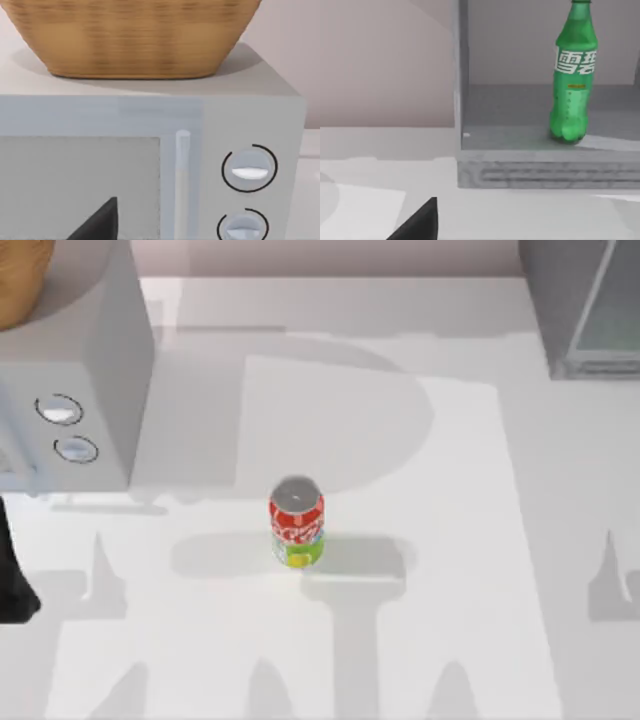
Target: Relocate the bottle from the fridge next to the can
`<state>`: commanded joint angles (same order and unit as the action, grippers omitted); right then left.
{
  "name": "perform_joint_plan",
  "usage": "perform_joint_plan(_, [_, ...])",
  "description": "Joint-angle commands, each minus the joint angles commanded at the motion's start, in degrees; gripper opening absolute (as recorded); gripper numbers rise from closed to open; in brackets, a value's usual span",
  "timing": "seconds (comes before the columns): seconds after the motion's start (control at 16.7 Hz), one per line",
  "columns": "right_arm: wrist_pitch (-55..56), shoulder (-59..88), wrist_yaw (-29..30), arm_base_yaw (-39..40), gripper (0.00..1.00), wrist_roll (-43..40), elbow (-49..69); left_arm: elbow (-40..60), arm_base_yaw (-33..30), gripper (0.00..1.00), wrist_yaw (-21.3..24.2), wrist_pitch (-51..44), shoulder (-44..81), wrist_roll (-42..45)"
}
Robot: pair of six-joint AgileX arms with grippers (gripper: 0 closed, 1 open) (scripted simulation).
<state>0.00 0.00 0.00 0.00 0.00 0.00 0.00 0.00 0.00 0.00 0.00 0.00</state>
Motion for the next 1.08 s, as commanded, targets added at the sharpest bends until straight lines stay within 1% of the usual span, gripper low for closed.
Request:
perform_joint_plan(0.24, [1.6,1.8,-0.1,-0.3,1.00,0.0,1.2,0.0,0.0,1.00,0.0,0.0,0.0,0.0])
perform_joint_plan(0.48, [9.9,12.6,-1.1,-1.8,1.00,0.2,7.4,0.0,0.0,1.00,0.0,0.0,0.0,0.0])
perform_joint_plan(0.72, [22.1,33.0,-3.0,-3.8,1.00,0.6,16.4,0.0,0.0,1.00,0.0,0.0,0.0,0.0])
perform_joint_plan(1.08, [42.7,72.8,-6.2,-7.3,1.00,1.0,31.5,0.0,0.0,1.00,0.0,0.0,0.0,0.0])
